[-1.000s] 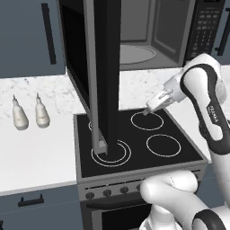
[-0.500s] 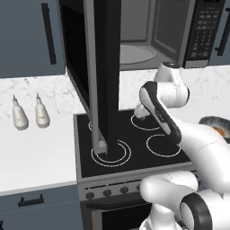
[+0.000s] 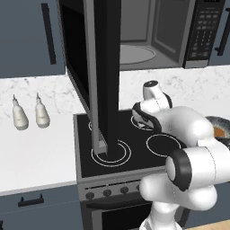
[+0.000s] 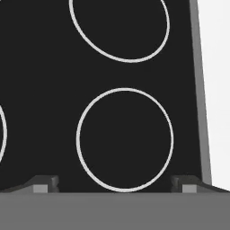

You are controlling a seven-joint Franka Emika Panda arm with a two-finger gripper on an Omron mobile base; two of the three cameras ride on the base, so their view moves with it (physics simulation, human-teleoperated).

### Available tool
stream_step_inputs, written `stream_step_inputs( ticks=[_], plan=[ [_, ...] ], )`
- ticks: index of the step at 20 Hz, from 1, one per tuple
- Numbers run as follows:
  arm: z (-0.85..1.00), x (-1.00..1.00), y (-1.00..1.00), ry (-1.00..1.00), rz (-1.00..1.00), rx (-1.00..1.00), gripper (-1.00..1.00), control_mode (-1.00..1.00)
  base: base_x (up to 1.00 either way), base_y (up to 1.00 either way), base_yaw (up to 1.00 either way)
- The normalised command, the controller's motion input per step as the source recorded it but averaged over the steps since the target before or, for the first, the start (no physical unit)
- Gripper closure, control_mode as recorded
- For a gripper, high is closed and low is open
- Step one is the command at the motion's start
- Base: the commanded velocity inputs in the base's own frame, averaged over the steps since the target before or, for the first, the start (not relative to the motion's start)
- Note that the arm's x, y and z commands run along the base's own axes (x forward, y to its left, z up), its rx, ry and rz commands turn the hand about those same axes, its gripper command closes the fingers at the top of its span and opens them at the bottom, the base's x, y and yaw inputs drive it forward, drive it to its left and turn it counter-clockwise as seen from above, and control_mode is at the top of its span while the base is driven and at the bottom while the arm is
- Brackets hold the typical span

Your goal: Open the microwave, place the bowl with waffle inside the microwave, then close the microwave door and turn it on.

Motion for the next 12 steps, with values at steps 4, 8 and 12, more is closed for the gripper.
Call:
stream_step_inputs(
  ticks=[4, 8, 12],
  plan=[
    [-0.01, 0.31, -0.51, 0.09, -0.05, 0.0, -1.0, -1.0, 0.0, 0.0, 0.0],
    [0.0, 0.04, -0.11, 0.01, 0.0, 0.01, -1.0, -1.0, 0.0, 0.0, 0.0],
    [0.0, 0.16, -0.28, 0.06, 0.0, 0.05, -1.0, -1.0, 0.0, 0.0, 0.0]
  ],
)
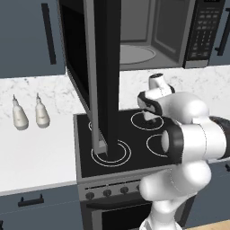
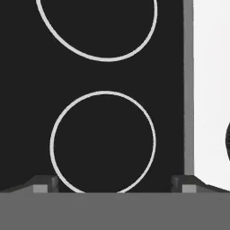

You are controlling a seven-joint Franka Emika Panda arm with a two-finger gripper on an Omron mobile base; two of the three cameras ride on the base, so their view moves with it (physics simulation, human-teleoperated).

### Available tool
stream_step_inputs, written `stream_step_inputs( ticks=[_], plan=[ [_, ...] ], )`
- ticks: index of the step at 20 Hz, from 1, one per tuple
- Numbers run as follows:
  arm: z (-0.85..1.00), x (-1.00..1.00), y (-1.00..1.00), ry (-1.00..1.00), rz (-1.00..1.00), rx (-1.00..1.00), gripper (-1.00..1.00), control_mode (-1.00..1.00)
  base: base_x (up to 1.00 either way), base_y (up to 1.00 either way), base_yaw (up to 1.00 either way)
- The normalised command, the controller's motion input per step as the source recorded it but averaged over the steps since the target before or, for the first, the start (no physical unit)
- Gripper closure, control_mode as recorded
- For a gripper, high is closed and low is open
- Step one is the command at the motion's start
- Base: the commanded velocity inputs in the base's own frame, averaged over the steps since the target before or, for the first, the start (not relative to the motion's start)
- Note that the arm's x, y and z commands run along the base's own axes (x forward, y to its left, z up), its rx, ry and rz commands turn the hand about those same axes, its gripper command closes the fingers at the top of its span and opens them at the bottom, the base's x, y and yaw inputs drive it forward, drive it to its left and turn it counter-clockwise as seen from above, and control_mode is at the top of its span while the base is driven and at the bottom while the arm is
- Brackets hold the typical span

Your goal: Open the microwave, place the bowl with waffle inside the microwave, then close the microwave door and turn it on.

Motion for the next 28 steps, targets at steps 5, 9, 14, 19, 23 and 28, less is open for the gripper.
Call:
stream_step_inputs(
  ticks=[5, 9, 14, 19, 23, 28],
  plan=[
    [-0.02, 0.13, -0.67, 0.01, -0.02, 0.08, -1.0, -1.0, 0.0, 0.0, 0.0],
    [0.0, 0.11, -0.84, 0.0, -0.06, 0.07, -1.0, -1.0, 0.0, 0.0, 0.0],
    [0.0, 0.05, -0.94, 0.01, -0.08, 0.06, -1.0, -1.0, 0.0, 0.0, 0.0],
    [-0.06, 0.0, -0.91, 0.01, -0.07, 0.06, -1.0, -1.0, 0.0, 0.0, 0.0],
    [-0.22, 0.0, -0.57, 0.0, -0.01, 0.02, -1.0, -1.0, 0.0, 0.0, 0.0],
    [-0.1, 0.0, -0.37, 0.03, 0.0, 0.01, -1.0, -1.0, 0.0, 0.0, 0.0]
  ],
)
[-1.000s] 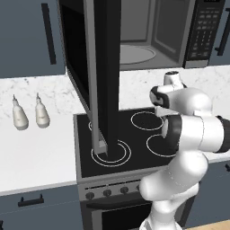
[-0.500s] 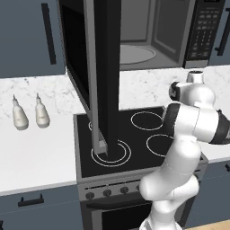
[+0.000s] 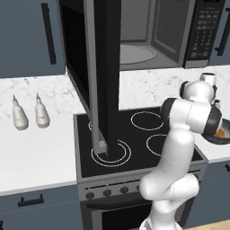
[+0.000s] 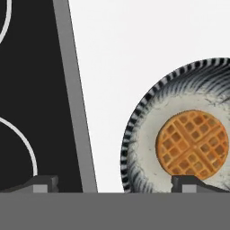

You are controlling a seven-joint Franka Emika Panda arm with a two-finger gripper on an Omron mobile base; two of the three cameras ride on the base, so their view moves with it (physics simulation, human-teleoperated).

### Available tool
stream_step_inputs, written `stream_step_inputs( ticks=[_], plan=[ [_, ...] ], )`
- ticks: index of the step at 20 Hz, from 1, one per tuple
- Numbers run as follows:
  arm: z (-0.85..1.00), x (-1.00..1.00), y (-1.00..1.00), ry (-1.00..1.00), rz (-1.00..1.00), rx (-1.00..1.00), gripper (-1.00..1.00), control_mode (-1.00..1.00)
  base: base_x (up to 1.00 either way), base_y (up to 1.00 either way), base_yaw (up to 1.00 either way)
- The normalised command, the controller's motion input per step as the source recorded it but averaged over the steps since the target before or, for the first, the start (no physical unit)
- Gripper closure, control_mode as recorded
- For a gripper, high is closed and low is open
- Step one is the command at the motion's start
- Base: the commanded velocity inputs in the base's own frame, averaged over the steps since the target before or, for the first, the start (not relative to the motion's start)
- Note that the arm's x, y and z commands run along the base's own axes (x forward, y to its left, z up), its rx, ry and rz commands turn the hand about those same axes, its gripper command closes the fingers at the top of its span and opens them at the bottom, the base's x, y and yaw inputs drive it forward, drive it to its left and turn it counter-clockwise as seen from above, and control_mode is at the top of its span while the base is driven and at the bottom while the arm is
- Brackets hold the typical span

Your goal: Open the microwave, place the bowl with waffle inside the microwave, then close the microwave door and turn it on.

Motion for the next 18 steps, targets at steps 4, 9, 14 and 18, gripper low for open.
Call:
stream_step_inputs(
  ticks=[4, 9, 14, 18],
  plan=[
    [-0.03, 0.02, -0.09, 0.04, 0.0, 0.0, -1.0, -1.0, 0.0, 0.0, 0.0],
    [-0.13, 0.18, -0.11, 0.06, 0.0, 0.0, -1.0, -1.0, 0.0, 0.0, 0.0],
    [-0.21, 0.12, -0.13, 0.07, 0.0, 0.0, -1.0, -1.0, 0.0, 0.0, 0.0],
    [-0.27, 0.03, -0.14, 0.08, 0.0, 0.0, -1.0, -1.0, 0.0, 0.0, 0.0]
  ],
)
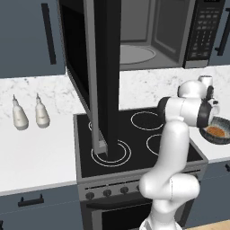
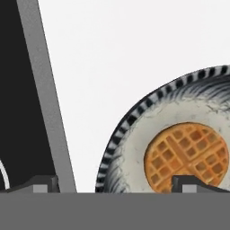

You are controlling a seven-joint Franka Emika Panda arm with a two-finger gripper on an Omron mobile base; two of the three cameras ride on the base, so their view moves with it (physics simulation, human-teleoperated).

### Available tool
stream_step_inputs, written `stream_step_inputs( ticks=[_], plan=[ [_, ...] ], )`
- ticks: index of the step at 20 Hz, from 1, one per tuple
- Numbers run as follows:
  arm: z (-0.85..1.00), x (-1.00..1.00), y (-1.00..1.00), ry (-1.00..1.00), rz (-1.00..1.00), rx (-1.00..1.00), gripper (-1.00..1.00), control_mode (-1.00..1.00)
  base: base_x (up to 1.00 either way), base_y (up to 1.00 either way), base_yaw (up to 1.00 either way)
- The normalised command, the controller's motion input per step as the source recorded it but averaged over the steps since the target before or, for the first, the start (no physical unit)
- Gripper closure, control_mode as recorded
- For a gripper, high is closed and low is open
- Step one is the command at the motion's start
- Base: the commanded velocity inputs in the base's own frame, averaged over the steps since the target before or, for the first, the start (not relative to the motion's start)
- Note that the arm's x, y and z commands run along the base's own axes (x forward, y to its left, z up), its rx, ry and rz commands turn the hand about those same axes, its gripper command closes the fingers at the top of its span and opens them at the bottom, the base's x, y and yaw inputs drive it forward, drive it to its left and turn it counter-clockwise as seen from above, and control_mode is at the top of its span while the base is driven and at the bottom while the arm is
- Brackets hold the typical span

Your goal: Open the microwave, place the bowl with waffle inside the microwave, then close the microwave door and turn it on.

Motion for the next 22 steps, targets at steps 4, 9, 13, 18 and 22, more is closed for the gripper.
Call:
stream_step_inputs(
  ticks=[4, 9, 13, 18, 22],
  plan=[
    [-0.35, 0.0, -0.15, 0.1, 0.0, 0.0, -1.0, -1.0, 0.0, 0.0, 0.0],
    [-0.39, 0.0, -0.12, 0.08, 0.0, 0.0, -1.0, -1.0, 0.0, 0.0, 0.0],
    [-0.35, -0.02, -0.04, 0.01, 0.0, 0.0, -1.0, -1.0, 0.0, 0.0, 0.0],
    [-0.19, -0.12, -0.01, 0.0, 0.0, 0.0, -1.0, -1.0, 0.0, 0.0, 0.0],
    [-0.1, -0.44, -0.19, 0.0, 0.0, 0.0, -1.0, -1.0, 0.0, 0.0, 0.0]
  ],
)
